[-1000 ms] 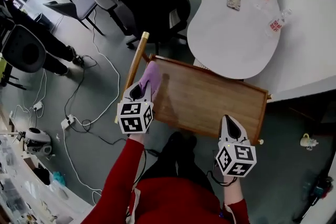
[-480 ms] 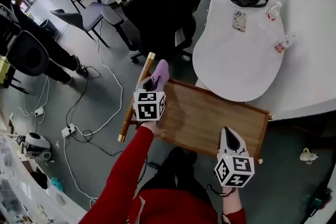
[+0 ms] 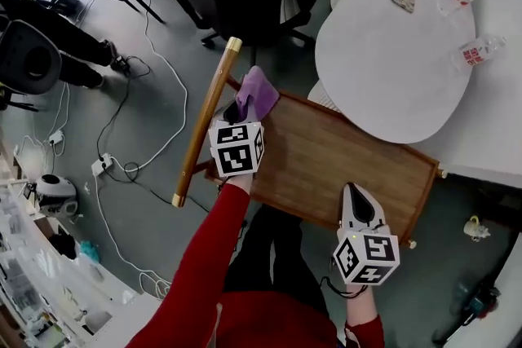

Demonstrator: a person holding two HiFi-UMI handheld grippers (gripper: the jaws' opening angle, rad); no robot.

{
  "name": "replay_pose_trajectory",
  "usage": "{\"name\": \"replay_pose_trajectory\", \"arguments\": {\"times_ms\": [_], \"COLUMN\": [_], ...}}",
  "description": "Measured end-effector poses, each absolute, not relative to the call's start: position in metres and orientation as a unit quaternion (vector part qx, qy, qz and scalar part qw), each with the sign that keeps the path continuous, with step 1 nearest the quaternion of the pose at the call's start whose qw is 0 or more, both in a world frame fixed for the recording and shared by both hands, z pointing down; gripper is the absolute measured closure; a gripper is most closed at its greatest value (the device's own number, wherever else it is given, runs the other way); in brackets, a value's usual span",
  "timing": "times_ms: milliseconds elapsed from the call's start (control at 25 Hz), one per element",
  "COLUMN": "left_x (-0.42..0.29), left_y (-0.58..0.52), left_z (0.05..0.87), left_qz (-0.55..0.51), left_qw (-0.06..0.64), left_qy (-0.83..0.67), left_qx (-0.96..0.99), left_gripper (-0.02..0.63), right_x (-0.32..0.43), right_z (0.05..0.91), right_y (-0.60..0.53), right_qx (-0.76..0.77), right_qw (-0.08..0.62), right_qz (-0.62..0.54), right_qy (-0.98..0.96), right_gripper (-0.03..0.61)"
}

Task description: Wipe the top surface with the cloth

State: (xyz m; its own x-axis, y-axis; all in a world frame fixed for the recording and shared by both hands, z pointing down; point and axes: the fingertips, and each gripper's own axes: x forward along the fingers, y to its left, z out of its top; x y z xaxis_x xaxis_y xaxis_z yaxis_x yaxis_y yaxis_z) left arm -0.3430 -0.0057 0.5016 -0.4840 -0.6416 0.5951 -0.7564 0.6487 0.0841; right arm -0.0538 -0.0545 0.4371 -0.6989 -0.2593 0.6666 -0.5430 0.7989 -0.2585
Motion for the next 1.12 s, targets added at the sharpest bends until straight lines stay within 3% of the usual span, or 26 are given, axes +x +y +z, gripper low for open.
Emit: {"name": "replay_pose_trajectory", "arguments": {"times_ms": [600,1120], "left_x": [-0.252,-0.227], "left_y": [0.157,0.192], "left_z": [0.520,0.515], "left_qz": [0.093,0.115], "left_qw": [0.386,0.391], "left_qy": [-0.851,-0.841], "left_qx": [0.344,0.357], "left_gripper": [0.563,0.563], "right_x": [-0.089,-0.089], "right_z": [0.447,0.443], "right_y": [-0.021,-0.004], "right_qx": [0.154,0.141], "right_qw": [0.347,0.345], "right_qz": [0.214,0.207], "right_qy": [-0.900,-0.905], "right_gripper": [0.575,0.575]}}
